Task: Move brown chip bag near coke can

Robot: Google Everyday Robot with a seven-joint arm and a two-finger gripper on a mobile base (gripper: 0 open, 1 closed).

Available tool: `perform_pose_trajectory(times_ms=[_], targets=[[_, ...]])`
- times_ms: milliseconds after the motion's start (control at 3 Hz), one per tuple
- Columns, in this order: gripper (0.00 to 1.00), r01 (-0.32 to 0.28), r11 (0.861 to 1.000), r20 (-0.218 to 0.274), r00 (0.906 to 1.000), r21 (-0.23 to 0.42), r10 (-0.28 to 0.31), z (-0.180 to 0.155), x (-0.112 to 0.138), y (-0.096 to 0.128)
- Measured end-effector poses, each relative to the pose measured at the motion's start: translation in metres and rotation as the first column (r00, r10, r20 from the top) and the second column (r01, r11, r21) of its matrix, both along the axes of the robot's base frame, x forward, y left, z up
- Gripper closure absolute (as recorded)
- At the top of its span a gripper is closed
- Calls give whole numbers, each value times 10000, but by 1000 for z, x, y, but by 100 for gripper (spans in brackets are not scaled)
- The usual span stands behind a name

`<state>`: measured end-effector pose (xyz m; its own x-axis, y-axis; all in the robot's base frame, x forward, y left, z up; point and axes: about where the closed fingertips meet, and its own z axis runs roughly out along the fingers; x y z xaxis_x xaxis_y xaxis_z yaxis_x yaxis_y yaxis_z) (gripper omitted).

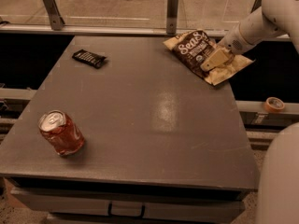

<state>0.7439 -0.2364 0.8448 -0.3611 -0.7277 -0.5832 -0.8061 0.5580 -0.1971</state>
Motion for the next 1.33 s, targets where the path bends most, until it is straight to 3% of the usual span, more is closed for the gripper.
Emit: perform_pose_trajectory(times_ms=[333, 667, 1000, 1333], targets=[[87, -934, 9956, 544, 9942, -2, 932, 29, -18, 27], [100, -2173, 9761, 1756, 9608, -28, 2144, 91, -54, 68], [100, -2553, 9657, 3074, 9161, -478, 2575, 164, -90, 93], [100, -2573, 9645, 3308, 9066, -588, 2620, 182, -98, 97]])
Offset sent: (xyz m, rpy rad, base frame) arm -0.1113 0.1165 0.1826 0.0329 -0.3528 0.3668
